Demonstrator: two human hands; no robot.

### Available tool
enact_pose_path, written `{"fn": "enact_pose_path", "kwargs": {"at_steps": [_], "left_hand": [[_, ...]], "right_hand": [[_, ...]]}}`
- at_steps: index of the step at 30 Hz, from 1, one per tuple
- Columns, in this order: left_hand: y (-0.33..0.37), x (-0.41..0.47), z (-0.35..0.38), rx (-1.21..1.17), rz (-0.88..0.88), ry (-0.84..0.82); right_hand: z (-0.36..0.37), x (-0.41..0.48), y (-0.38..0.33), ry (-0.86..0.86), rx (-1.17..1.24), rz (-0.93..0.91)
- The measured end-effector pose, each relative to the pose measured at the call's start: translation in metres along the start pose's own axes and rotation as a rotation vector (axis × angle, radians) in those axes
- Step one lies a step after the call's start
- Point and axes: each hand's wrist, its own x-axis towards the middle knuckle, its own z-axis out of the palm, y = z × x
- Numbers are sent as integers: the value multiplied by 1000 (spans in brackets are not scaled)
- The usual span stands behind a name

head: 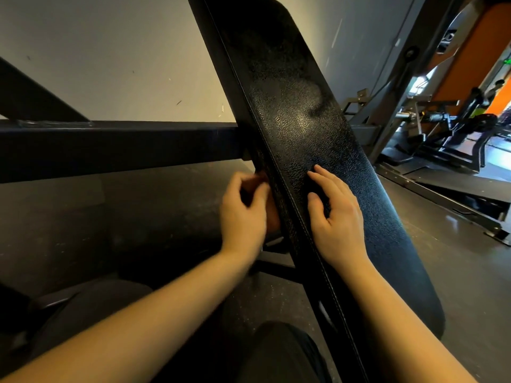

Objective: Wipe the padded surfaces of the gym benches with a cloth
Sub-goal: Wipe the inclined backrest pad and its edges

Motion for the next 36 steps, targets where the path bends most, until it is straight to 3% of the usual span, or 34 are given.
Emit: {"fn": "enact_pose_path", "kwargs": {"at_steps": [4,8,10,13,16,19,23,25,28,33,36], "left_hand": [[-10,-78,-16,75,-170,-350],[9,-26,-8,154,-32,-160],[21,18,-8,142,-48,-70],[29,45,-15,115,-128,-85],[25,24,-11,169,-52,-56],[18,-24,-11,207,-3,-142],[16,-95,-18,157,-107,-423],[14,-114,-16,153,-156,-464],[14,-107,-10,140,-152,-418],[28,-43,-5,117,7,-158],[24,-47,-7,92,18,-135]], "right_hand": [[0,1,2,-3,17,-11],[0,0,2,-7,24,-14],[-1,0,1,-18,16,-5],[-2,-1,-1,-30,10,5],[-3,-2,-1,-34,7,0],[-4,-1,-1,-36,9,3],[-5,0,0,-37,-7,-4],[-5,0,2,-34,-1,-4],[-3,-1,4,-29,4,-11],[-3,-1,0,-44,-33,-7],[-6,-2,-4,-77,-61,0]]}}
